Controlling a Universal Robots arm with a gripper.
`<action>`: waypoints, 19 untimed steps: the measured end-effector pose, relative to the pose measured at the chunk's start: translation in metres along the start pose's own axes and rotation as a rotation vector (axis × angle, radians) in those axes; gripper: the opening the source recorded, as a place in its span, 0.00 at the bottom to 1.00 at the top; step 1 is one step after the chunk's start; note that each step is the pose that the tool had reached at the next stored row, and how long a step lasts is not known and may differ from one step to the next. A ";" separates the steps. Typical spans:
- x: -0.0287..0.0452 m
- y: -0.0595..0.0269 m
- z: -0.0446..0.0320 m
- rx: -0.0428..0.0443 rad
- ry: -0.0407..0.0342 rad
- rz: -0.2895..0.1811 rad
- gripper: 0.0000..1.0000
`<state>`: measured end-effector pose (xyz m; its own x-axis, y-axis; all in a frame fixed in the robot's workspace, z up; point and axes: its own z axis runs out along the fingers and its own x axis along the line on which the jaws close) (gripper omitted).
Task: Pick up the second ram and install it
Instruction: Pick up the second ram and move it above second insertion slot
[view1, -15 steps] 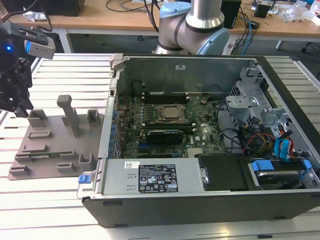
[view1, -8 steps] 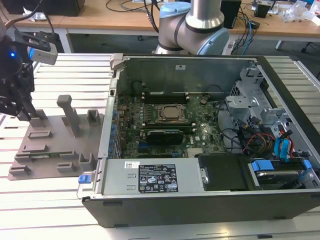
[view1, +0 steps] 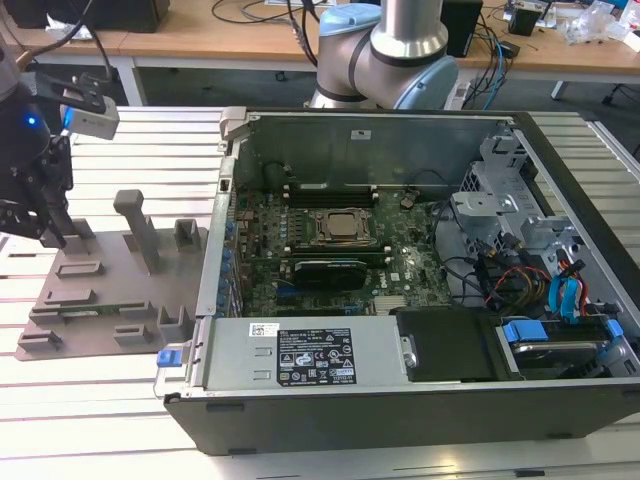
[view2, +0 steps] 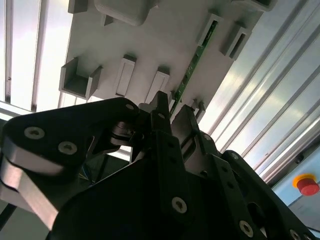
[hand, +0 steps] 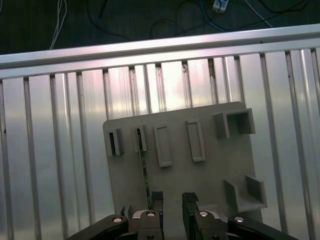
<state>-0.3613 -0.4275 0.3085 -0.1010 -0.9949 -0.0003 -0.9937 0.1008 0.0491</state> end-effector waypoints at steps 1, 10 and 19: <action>0.0000 -0.0001 0.0020 0.0000 0.0000 0.000 0.30; 0.0000 -0.0007 0.0140 0.0000 0.0000 0.000 0.30; 0.0001 -0.0013 0.0268 0.0000 -0.0001 0.000 0.30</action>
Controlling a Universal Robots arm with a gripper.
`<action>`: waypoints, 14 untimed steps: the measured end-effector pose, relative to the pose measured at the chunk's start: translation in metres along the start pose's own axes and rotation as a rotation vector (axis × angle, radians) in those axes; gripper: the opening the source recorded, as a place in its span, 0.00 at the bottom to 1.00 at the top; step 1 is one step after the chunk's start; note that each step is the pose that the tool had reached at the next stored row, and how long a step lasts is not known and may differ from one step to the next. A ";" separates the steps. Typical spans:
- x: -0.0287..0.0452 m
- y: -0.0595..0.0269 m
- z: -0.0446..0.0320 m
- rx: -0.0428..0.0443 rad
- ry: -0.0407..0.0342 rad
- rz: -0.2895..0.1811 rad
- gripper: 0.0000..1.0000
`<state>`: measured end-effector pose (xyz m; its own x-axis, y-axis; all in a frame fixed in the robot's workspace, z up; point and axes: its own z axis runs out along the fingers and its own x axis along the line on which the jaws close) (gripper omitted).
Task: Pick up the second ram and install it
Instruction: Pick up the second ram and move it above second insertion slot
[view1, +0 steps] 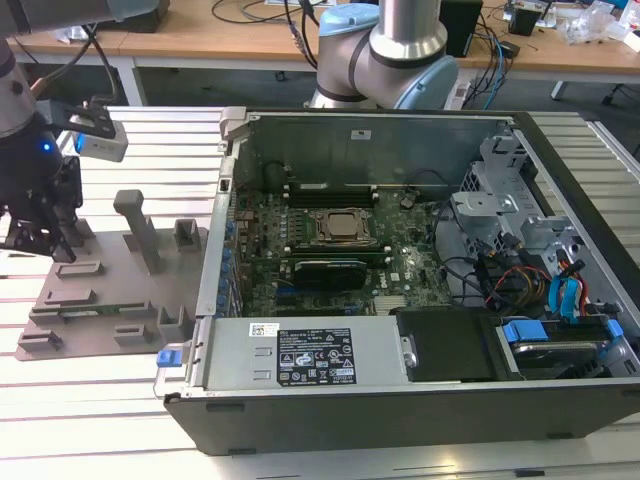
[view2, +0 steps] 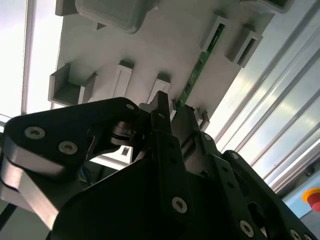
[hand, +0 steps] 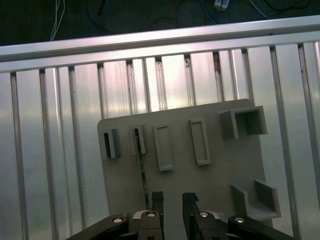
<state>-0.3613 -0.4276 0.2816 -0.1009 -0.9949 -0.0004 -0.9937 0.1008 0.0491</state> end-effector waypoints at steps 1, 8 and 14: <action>0.0000 -0.0001 0.0017 -0.0001 0.0001 0.000 0.30; 0.0001 -0.0006 0.0131 0.0000 0.0001 0.000 0.30; 0.0048 -0.0025 0.0324 -0.0003 0.0056 -0.092 0.30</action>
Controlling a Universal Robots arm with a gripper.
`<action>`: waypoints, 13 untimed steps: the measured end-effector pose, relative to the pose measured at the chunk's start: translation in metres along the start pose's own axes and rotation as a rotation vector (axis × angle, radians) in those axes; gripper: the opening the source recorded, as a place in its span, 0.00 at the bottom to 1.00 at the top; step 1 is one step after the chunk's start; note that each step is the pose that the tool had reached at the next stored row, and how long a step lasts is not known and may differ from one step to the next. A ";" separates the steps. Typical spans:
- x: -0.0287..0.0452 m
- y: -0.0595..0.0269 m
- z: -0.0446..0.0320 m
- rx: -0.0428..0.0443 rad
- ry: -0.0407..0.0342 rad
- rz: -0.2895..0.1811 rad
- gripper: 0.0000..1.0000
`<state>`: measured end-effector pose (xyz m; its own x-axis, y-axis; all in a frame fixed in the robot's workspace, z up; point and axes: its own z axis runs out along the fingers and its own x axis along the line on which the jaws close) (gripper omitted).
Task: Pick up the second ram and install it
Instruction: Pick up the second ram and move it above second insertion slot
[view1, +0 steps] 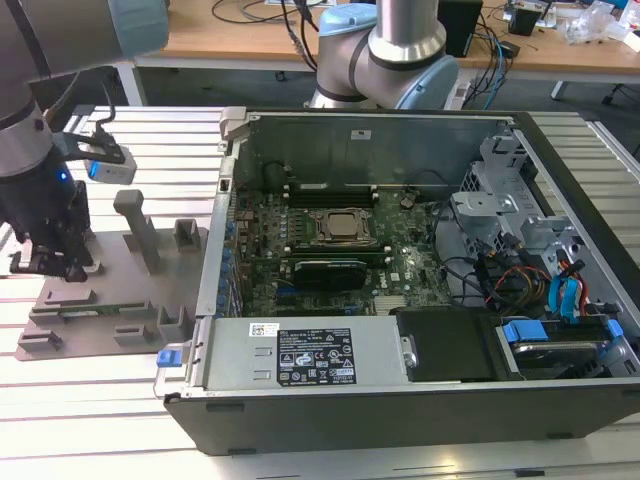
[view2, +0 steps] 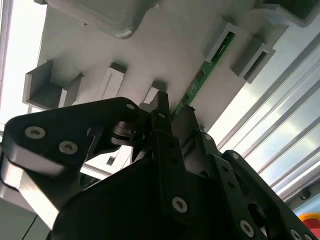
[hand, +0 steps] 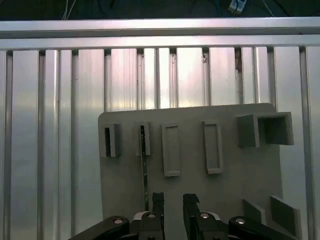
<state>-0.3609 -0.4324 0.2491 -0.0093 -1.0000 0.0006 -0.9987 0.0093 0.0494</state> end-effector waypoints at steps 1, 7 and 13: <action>0.0043 -0.0004 0.0043 0.0000 0.0003 -0.006 0.30; 0.0297 -0.0027 0.0283 -0.0004 -0.0114 -0.031 0.30; 0.0297 -0.0035 0.0445 -0.0008 -0.0173 -0.031 0.30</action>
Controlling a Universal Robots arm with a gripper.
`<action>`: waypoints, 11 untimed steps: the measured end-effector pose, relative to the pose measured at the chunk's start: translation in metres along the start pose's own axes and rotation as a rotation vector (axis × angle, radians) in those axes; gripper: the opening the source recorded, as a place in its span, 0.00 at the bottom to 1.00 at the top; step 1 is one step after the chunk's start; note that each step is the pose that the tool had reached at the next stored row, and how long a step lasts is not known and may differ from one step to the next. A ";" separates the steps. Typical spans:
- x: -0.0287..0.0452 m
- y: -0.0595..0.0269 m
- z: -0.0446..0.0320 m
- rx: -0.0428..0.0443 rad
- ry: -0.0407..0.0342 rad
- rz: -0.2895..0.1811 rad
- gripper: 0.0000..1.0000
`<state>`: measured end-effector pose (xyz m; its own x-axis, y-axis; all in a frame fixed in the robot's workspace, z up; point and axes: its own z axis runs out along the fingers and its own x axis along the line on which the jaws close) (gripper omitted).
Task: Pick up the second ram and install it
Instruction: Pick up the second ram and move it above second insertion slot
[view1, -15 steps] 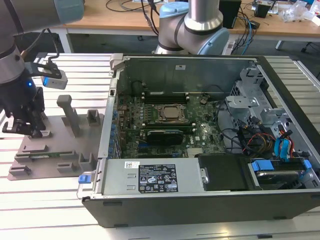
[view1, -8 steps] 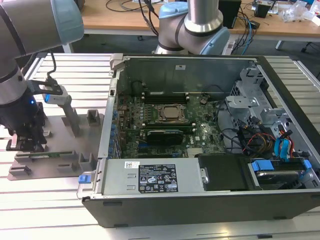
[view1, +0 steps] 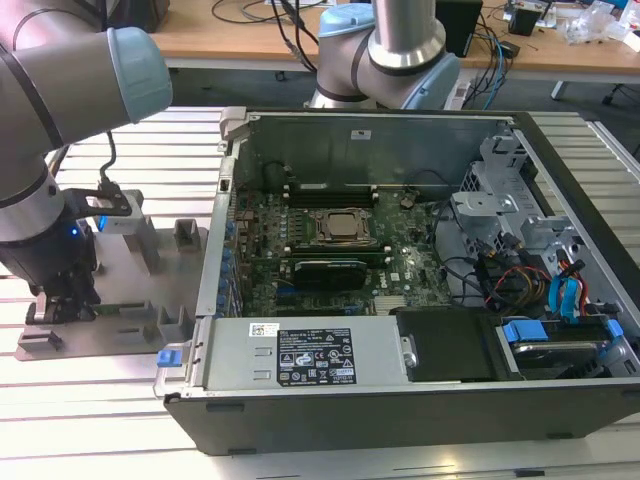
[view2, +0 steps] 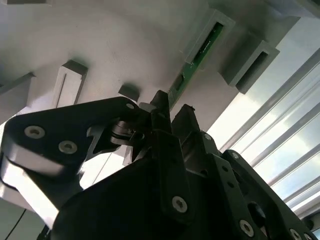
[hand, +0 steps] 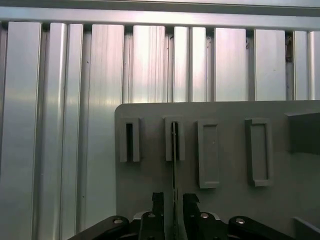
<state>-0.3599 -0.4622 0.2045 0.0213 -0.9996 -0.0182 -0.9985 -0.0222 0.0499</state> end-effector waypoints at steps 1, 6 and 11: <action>0.0000 0.0000 0.0001 0.0002 -0.0002 0.000 0.30; 0.0000 0.0000 0.0001 0.0002 -0.0002 0.000 0.13; 0.0000 0.0000 0.0001 0.0002 -0.0003 0.000 0.13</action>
<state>-0.3599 -0.4621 0.2044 0.0212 -0.9996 -0.0185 -0.9985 -0.0221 0.0497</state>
